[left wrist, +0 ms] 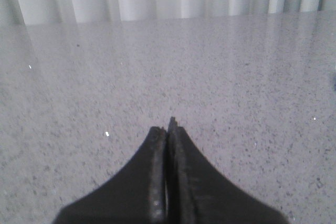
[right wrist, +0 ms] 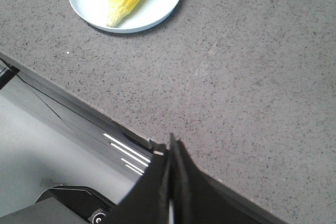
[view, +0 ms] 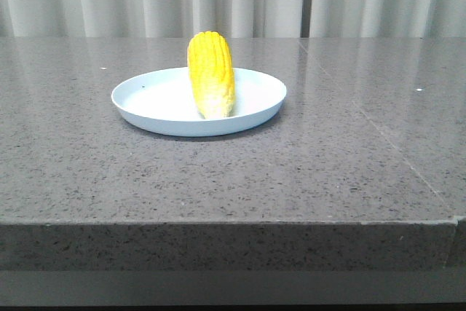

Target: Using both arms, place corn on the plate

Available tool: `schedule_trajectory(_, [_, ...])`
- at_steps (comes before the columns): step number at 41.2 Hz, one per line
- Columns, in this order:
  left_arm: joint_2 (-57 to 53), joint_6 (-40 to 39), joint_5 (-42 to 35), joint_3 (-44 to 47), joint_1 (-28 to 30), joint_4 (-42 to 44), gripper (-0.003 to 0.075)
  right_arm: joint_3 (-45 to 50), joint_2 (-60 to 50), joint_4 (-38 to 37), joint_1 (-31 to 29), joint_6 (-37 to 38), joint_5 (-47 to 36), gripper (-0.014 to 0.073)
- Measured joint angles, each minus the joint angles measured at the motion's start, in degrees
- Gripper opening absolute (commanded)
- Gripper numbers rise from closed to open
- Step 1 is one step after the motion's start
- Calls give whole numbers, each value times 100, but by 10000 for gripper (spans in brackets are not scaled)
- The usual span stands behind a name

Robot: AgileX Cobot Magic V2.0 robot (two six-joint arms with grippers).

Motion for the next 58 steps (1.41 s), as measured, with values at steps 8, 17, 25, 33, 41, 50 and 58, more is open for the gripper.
schedule_trajectory(8, [0,-522,-587,415,-40,308,-20,0,-9,0,0,0,0,-67])
schedule_trajectory(17, [0,-570,-1253,525,-214,313,-20,0,-9,0,0,0,0,-67])
schedule_trajectory(25, [0,-338,-1267,525,-425,196,-20,0,-9,0,0,0,0,-67])
schedule_trajectory(33, [0,-192,-1279,525,-425,151,-20,0,-9,0,0,0,0,-67])
schedule_trajectory(41, [0,-269,-1279,525,-425,203,-20,0,-9,0,0,0,0,-67])
schedule_trajectory(50, [0,-269,-1325,525,-425,203,-20,0,-9,0,0,0,0,-67])
schedule_trajectory(58, [0,-273,-1336,525,-425,203,-20,0,-9,0,0,0,0,-67])
